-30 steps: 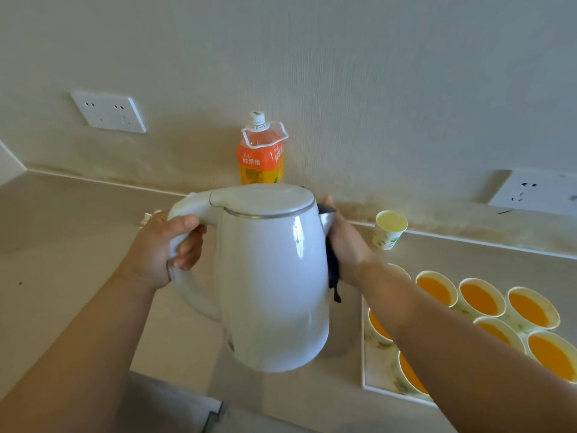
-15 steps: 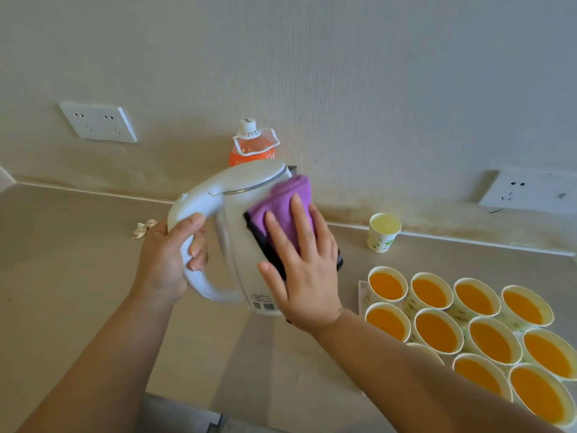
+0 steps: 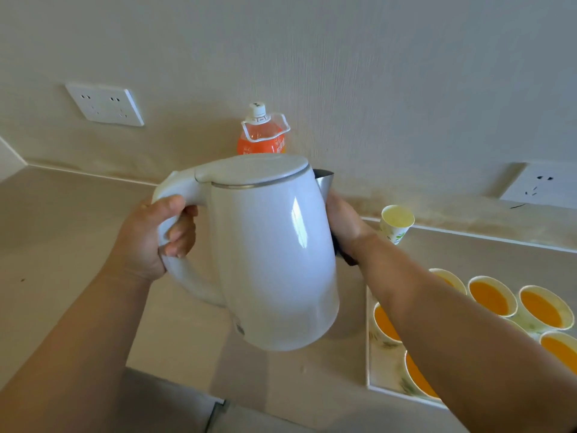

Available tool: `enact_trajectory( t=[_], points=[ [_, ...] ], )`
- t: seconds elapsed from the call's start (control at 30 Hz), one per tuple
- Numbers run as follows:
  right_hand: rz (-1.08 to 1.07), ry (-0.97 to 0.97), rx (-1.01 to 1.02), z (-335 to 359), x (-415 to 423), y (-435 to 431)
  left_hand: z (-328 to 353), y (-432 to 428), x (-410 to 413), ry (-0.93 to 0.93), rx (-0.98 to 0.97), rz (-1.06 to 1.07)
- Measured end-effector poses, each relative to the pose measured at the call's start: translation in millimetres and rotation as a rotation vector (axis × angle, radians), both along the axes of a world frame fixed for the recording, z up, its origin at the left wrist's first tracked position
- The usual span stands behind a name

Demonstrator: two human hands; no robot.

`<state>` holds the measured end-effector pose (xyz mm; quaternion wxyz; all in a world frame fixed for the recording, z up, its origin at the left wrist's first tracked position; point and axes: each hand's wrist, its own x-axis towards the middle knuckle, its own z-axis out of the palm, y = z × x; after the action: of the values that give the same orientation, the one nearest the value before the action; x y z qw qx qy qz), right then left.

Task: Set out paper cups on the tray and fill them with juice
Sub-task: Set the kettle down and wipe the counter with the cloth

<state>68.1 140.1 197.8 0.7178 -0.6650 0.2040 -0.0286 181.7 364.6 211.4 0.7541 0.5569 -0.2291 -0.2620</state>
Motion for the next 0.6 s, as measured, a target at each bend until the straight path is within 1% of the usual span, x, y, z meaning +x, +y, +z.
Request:
enact_trajectory(
  t=[0.1,0.17,0.23,0.27,0.3,0.33,0.37,0.4,0.43,0.47,0.53,0.57,0.6],
  points=[
    [-0.060,-0.001,0.145,-21.1,-0.7,3.8,-4.2,-2.3,-1.4,-0.024,0.077,0.104],
    [-0.145,-0.009,0.096,-33.9,-8.8,7.6,-10.1,-4.8,-4.9,-0.032,0.108,0.186],
    [-0.233,-0.125,0.060,-41.0,-14.7,17.1,-17.9,-10.2,-8.7,-0.033,0.126,0.269],
    [-0.272,-0.220,-0.004,-45.0,-15.5,23.4,-21.6,-13.7,-10.9,-0.033,0.130,0.299],
    [-0.304,-0.308,-0.120,-46.5,-16.4,32.2,-25.0,-16.7,-12.8,-0.036,0.127,0.317],
    [-0.335,-0.348,-0.262,-51.7,-14.4,37.2,-28.7,-20.5,-14.8,-0.038,0.116,0.326],
    [-0.364,-0.364,-0.361,-51.2,-12.7,41.6,-32.0,-22.3,-15.6,-0.048,0.105,0.330],
    [-0.398,-0.345,-0.385,-57.3,-10.6,39.9,-34.4,-23.8,-15.9,-0.065,0.103,0.325],
    [-0.418,-0.291,-0.322,-59.5,-10.3,37.5,-36.0,-24.4,-15.8,-0.085,0.105,0.312],
    [-0.440,-0.182,-0.174,-60.0,-10.5,32.8,-36.4,-25.2,-14.8,-0.101,0.103,0.293],
    [-0.455,0.147,0.235,-66.4,-8.2,15.4,-36.0,-24.7,-12.7,-0.119,0.086,0.259],
    [-0.428,0.285,0.443,-73.6,-8.1,7.2,-35.9,-25.1,-10.3,-0.123,0.077,0.243],
    [-0.387,0.330,0.621,-82.2,-7.8,2.1,-34.5,-25.4,-8.5,-0.128,0.073,0.232]
  ],
)
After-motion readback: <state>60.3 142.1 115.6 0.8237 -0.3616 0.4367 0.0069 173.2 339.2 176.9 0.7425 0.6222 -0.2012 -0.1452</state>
